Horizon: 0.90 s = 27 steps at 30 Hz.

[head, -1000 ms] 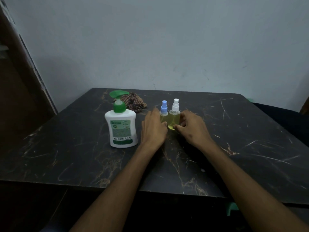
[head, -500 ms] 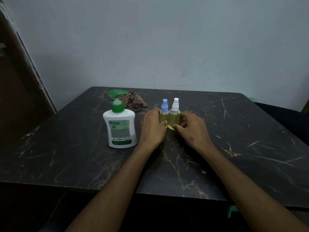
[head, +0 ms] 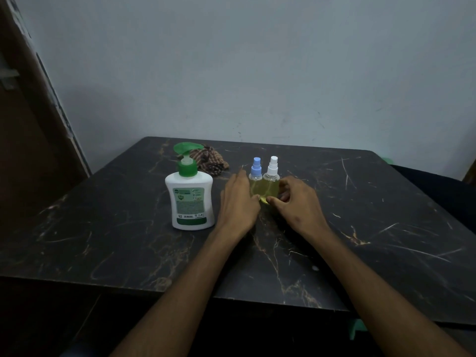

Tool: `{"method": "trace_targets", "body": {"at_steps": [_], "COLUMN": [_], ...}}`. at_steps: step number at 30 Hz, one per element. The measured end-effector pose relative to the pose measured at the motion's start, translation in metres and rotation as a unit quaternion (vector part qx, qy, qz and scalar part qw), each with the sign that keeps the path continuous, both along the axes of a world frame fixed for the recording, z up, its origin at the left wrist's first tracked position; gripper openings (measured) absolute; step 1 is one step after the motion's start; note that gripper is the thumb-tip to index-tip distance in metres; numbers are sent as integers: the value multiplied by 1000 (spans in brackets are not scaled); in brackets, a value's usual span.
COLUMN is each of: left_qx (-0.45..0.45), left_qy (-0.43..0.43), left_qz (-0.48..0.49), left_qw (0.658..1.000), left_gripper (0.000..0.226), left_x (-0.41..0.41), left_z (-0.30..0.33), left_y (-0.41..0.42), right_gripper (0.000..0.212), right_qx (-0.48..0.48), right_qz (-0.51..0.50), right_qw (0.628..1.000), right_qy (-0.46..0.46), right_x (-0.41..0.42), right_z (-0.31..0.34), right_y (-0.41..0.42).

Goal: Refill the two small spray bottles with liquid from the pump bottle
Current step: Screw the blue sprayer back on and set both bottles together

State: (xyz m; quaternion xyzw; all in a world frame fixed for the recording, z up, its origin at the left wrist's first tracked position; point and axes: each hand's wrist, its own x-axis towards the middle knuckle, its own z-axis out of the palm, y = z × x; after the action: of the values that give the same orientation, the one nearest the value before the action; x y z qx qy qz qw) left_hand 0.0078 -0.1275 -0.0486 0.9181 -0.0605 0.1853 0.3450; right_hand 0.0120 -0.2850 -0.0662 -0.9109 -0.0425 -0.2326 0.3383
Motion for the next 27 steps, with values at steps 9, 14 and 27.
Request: {"method": "trace_targets", "body": {"at_steps": [9, 14, 27], "left_qx": [-118, -209, -110], "left_qy": [-96, -136, -47], "left_qz": [-55, 16, 95], "left_qw": [987, 968, 988], "left_gripper": [60, 27, 63], "left_x": [-112, -161, -111], "left_z": [9, 4, 2], "left_y": [21, 75, 148], "right_gripper": [52, 44, 55], "right_qx": [10, 37, 11], "right_qz": [-23, -34, 94], "right_qw": [999, 999, 995], "right_qy": [31, -5, 30], "right_x": [-16, -65, -98], "right_z": [13, 18, 17], "right_y": [-8, -6, 91]}}
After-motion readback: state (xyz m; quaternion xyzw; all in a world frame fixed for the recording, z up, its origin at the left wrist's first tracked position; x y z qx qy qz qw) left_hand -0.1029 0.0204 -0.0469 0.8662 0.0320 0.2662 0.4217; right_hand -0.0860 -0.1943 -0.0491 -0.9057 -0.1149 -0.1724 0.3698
